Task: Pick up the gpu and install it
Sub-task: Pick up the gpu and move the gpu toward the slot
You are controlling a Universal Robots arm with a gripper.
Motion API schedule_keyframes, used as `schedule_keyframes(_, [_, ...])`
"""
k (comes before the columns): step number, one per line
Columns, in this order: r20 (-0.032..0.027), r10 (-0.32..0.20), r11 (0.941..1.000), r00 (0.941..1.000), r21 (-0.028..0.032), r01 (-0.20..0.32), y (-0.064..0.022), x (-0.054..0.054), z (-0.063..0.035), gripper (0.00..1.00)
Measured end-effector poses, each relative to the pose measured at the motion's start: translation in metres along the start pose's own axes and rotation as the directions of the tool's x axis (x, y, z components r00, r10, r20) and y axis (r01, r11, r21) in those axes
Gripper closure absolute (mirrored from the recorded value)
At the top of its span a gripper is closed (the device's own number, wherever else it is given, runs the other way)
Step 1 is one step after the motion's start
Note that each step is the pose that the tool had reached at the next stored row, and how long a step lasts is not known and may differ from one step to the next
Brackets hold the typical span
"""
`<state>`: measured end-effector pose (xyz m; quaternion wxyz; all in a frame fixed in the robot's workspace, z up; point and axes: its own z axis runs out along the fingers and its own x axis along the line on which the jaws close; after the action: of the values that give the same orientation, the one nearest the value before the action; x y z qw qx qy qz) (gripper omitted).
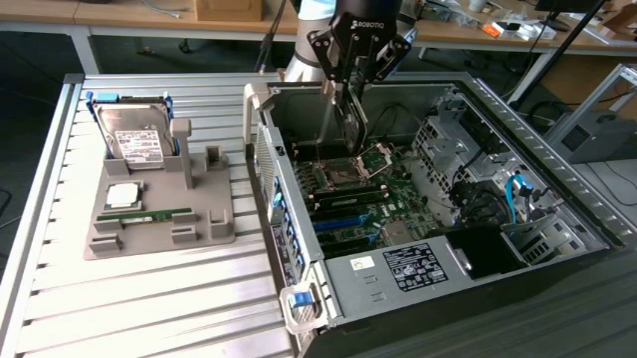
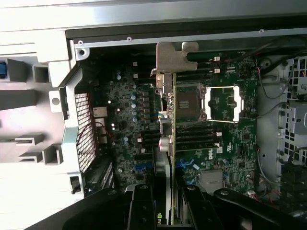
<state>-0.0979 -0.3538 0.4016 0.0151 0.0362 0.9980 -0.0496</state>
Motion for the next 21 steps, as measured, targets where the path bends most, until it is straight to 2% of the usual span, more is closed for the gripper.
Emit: schedule_keyframes(21, [0.0000, 0.000, 1.0000, 1.0000, 0.0004, 0.000, 0.0010, -0.0082, 0.0046, 0.73])
